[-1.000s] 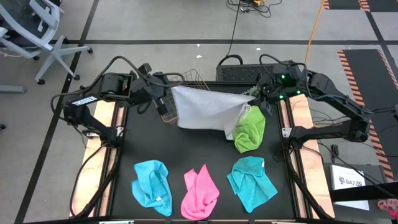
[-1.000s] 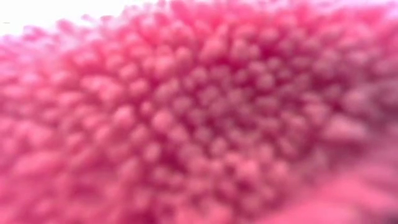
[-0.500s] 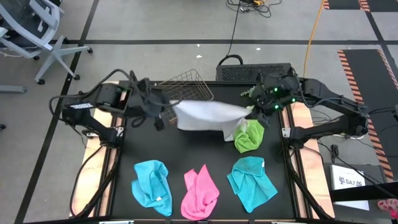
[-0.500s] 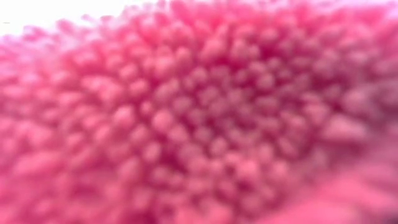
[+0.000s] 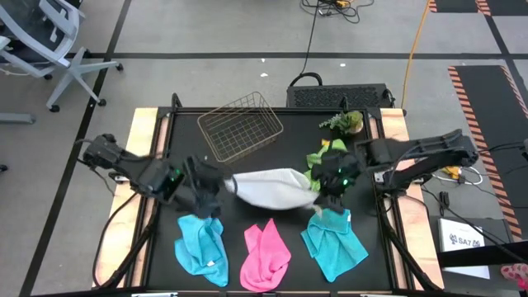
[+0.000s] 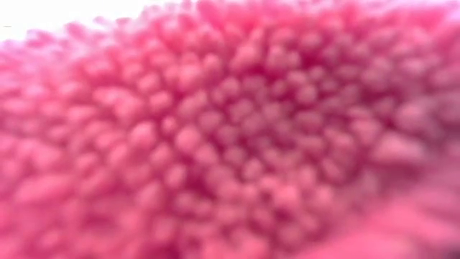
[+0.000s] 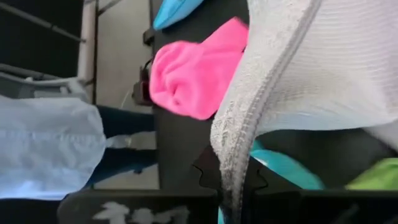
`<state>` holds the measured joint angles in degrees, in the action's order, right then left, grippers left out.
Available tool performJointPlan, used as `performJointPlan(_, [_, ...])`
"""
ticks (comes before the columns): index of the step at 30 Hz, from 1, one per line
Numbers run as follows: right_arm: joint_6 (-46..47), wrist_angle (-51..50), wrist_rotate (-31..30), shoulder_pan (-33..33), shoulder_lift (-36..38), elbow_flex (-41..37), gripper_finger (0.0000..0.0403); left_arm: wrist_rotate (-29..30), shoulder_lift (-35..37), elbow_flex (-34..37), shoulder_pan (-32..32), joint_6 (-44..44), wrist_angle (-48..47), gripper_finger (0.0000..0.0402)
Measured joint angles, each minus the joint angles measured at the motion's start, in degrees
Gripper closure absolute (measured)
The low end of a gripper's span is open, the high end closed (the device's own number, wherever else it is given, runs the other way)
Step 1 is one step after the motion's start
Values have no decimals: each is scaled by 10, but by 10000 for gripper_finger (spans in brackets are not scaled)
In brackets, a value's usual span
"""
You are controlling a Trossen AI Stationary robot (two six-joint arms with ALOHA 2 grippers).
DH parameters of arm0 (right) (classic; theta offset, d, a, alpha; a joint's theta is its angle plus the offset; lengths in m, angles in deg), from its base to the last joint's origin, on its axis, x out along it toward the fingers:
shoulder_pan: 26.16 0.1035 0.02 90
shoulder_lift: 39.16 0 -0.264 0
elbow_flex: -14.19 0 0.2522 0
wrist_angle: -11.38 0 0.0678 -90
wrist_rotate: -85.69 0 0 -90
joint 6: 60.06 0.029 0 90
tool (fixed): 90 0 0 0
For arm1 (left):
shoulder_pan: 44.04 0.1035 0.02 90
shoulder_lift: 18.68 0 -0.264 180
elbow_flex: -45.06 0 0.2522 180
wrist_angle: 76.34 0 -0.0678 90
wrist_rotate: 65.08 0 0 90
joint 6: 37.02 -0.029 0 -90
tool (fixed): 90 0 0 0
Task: Fold microfiber towels
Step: Fold the gray microfiber cloth
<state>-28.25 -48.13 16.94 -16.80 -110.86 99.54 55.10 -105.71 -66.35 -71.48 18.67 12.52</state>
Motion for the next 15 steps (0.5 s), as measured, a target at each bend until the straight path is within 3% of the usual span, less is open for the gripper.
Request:
performJointPlan(9, [128,182,90,106,-2,-65,403,-59,0,51,-68,44,170,401])
performJointPlan(15, [111,196,73,127,-1,-73,403,35,0,51,-81,27,170,401])
